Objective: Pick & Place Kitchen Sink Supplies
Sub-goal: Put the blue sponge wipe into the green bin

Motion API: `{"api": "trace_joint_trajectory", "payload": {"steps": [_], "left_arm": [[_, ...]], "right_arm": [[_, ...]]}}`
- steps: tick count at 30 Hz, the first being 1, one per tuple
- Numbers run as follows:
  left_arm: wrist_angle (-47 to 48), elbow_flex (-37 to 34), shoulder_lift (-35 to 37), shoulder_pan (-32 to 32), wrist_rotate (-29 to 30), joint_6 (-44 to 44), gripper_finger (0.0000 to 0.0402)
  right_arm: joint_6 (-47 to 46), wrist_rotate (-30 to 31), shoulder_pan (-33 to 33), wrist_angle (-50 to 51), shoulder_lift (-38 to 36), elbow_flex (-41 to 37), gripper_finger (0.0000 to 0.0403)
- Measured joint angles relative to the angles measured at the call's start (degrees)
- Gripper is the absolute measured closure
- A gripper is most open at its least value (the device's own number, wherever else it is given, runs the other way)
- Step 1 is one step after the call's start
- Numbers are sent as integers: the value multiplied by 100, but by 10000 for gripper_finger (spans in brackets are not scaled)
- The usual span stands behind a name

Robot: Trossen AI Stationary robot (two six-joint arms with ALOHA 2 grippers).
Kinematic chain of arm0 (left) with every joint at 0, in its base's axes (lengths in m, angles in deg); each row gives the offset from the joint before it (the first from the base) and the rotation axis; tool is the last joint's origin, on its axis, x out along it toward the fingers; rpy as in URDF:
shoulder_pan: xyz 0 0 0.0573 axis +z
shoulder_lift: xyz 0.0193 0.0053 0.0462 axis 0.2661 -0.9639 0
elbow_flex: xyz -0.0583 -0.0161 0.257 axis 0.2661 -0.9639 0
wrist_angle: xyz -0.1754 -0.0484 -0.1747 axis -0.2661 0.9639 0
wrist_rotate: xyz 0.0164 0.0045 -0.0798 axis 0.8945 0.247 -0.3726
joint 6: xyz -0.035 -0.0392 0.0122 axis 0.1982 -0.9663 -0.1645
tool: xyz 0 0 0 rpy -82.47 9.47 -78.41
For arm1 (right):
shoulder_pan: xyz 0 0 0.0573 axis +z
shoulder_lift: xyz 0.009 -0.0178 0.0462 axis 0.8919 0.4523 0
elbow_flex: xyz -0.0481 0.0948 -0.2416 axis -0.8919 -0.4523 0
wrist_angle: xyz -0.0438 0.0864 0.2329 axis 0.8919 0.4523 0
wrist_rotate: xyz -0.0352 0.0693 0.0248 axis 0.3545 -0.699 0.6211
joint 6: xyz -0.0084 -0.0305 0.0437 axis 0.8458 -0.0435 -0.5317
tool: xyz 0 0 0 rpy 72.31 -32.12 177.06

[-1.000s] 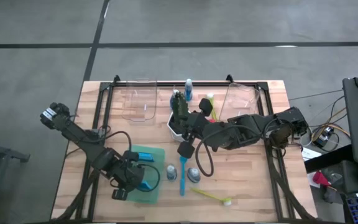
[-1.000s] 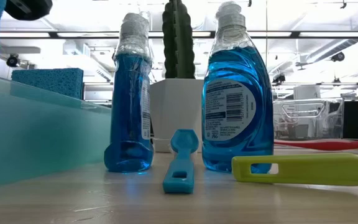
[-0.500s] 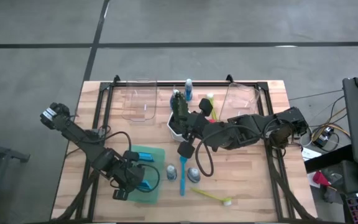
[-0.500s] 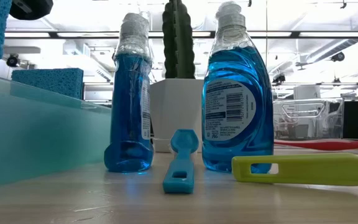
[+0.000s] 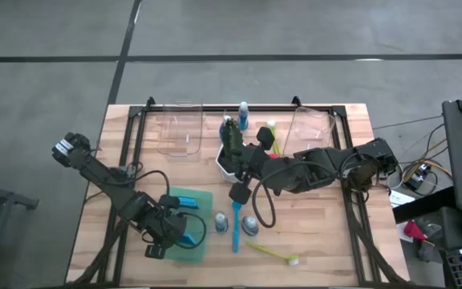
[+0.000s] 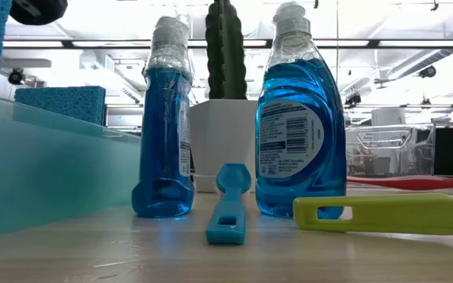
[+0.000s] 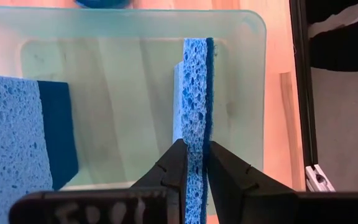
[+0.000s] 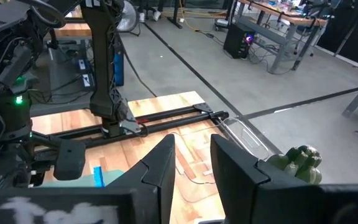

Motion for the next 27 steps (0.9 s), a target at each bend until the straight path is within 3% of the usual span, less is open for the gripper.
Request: {"api": "trace_joint_trajectory", "payload": {"steps": [9, 27], "left_arm": [[-4, 4, -396, -6, -181, -29, 351], [12, 49, -381, -6, -188, -432, 351]], "right_arm": [[2, 0, 0, 0, 0, 0, 319], [-31, 0, 1, 101, 0, 0, 300]]}}
